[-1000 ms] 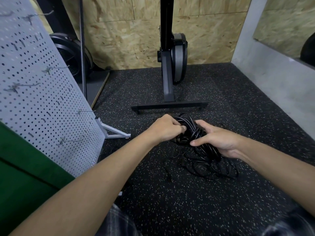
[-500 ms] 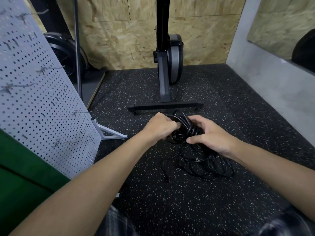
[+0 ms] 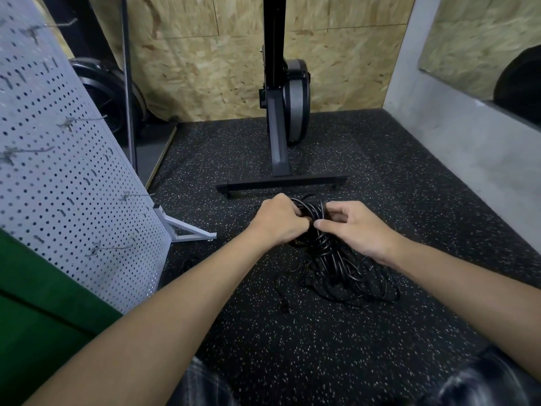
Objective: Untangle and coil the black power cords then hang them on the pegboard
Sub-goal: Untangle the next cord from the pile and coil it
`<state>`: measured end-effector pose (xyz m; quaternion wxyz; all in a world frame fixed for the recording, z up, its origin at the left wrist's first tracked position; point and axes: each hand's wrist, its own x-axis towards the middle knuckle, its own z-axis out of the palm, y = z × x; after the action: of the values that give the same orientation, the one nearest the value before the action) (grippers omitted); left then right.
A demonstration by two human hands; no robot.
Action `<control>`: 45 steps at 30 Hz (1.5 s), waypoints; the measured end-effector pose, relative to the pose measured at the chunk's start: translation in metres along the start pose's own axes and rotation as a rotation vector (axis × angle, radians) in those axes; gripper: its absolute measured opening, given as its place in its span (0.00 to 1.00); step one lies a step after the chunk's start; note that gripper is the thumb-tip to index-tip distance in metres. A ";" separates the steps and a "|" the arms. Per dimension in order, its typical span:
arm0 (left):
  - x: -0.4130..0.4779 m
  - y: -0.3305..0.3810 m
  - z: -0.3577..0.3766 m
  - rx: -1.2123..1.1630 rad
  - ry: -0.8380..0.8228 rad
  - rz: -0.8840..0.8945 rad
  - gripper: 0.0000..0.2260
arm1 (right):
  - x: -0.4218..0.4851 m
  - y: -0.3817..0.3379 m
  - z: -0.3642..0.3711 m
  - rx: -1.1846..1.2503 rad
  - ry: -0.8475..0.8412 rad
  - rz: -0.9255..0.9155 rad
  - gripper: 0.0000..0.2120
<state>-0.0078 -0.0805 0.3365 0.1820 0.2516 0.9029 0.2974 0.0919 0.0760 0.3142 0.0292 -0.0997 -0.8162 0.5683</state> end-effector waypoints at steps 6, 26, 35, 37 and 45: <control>0.000 0.007 -0.002 -0.048 -0.021 -0.083 0.13 | 0.002 0.000 0.000 0.060 0.019 0.027 0.09; -0.017 -0.009 0.000 -0.156 0.120 0.251 0.13 | 0.015 0.003 -0.001 0.284 0.212 0.061 0.07; -0.015 -0.022 -0.004 -0.313 0.077 0.402 0.16 | 0.011 -0.002 -0.008 0.347 0.206 0.072 0.08; -0.015 -0.021 0.001 -0.275 0.055 0.434 0.21 | 0.012 -0.004 -0.010 0.357 0.229 0.090 0.07; -0.012 -0.012 0.010 -0.150 0.104 0.410 0.19 | 0.005 0.001 -0.007 0.197 0.303 0.027 0.07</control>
<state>0.0024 -0.0909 0.3237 0.0891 0.3998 0.8163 0.4072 0.0888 0.0838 0.3152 0.1537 -0.1919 -0.7414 0.6245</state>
